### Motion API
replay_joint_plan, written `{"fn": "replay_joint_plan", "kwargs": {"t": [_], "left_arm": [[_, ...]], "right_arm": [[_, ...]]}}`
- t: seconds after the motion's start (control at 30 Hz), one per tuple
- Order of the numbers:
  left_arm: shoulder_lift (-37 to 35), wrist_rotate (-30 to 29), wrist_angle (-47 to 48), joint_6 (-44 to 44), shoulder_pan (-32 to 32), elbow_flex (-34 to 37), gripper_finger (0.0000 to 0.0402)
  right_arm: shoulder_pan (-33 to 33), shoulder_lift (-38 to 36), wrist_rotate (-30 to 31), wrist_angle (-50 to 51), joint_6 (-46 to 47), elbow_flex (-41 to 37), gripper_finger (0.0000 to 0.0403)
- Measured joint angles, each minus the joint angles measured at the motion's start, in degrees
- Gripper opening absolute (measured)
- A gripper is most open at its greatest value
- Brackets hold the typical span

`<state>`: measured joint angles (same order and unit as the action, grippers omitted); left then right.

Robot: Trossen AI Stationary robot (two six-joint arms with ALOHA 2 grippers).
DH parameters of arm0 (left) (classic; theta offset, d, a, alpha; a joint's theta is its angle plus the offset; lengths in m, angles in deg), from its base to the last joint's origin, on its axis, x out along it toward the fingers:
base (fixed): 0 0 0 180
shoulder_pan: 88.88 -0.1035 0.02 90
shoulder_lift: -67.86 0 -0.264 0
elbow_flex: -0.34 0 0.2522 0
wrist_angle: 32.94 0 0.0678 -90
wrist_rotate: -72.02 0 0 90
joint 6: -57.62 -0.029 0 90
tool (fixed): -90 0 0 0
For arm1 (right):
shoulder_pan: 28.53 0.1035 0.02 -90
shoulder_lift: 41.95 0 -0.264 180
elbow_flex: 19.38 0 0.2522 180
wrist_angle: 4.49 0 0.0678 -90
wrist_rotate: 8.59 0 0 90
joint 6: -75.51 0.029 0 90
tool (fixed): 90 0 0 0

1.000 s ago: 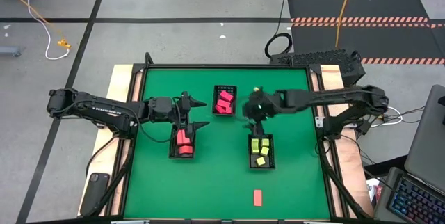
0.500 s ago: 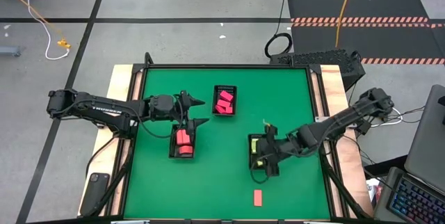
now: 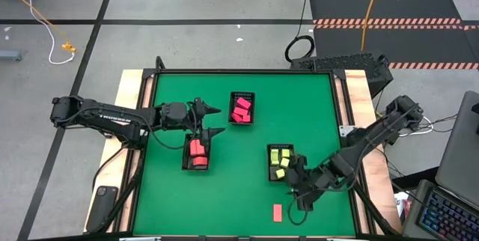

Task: Sort & place blocks by color
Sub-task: Put the orange block into the bottom left black bin

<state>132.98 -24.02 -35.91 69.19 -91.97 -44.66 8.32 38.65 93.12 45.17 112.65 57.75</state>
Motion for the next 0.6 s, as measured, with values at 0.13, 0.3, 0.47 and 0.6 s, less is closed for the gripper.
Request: {"fn": "replay_joint_plan", "kwargs": {"t": [0.13, 0.3, 0.47, 0.6], "left_arm": [[0.0, -0.6, -0.3, -1.6, -0.1, 0.0, 0.0394], [0.0, -6.1, -0.4, 3.3, -0.7, 0.0, 0.0394], [0.0, -7.8, -1.2, 9.5, -0.5, 0.0, 0.0394], [0.0, -10.0, -1.2, 13.5, 0.4, 0.0, 0.0394]], "right_arm": [[0.8, 3.1, 0.1, -3.4, -6.2, 0.0, 0.0224], [0.8, 7.0, -3.3, -5.6, -22.8, -0.1, 0.0224], [0.8, 7.7, -7.6, -7.1, -38.6, -0.1, 0.0224], [1.4, 7.7, -9.0, -8.4, -48.0, -0.1, 0.0224]]}}
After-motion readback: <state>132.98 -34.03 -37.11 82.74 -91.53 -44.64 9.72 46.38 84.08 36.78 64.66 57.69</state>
